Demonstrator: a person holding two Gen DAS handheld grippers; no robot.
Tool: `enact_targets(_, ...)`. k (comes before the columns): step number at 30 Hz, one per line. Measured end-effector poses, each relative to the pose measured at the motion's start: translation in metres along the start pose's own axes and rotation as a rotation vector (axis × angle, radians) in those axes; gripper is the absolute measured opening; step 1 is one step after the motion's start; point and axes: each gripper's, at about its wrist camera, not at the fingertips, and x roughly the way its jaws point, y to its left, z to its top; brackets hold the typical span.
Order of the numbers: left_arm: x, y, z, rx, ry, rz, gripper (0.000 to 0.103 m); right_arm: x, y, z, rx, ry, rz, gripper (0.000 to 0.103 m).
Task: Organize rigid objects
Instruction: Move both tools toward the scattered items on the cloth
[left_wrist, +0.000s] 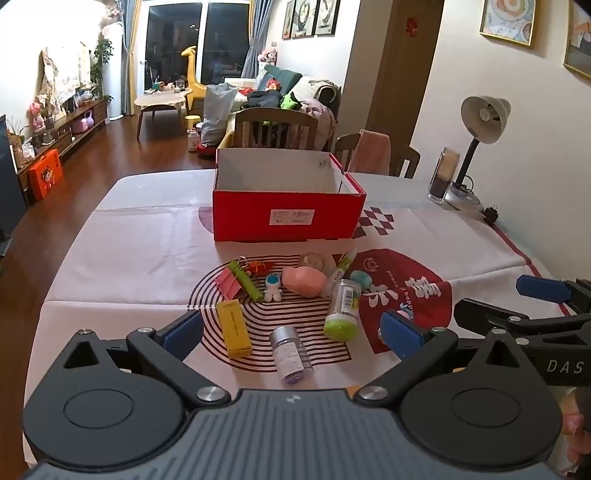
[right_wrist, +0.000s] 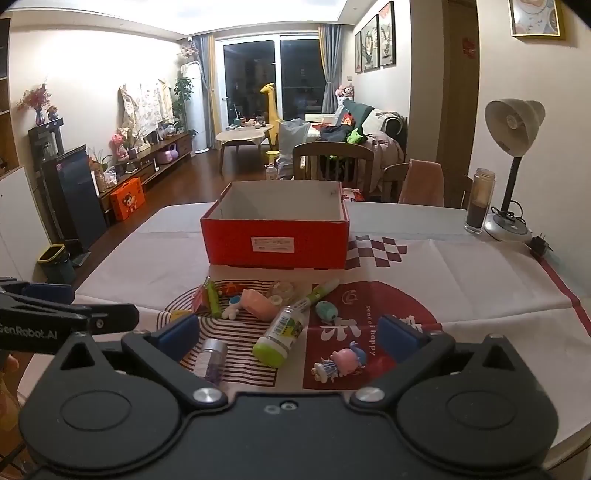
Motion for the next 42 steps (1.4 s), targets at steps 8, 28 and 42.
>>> enact_targets(8, -0.008, -0.002, 0.001, -0.002, -0.030, -0.008, 0.103, -0.007, -0.003, 0.000, 0.009, -0.016, -0.007, 0.103)
enact_targets(28, -0.025, 0.003, 0.002, 0.008, -0.084, -0.033, 0.103, -0.018, -0.006, -0.003, 0.063, -0.055, -0.039, 0.103)
enact_targets(42, -0.013, 0.014, 0.010, -0.002, -0.105, -0.024, 0.103, -0.008, -0.015, 0.001, 0.044, -0.108, -0.052, 0.101)
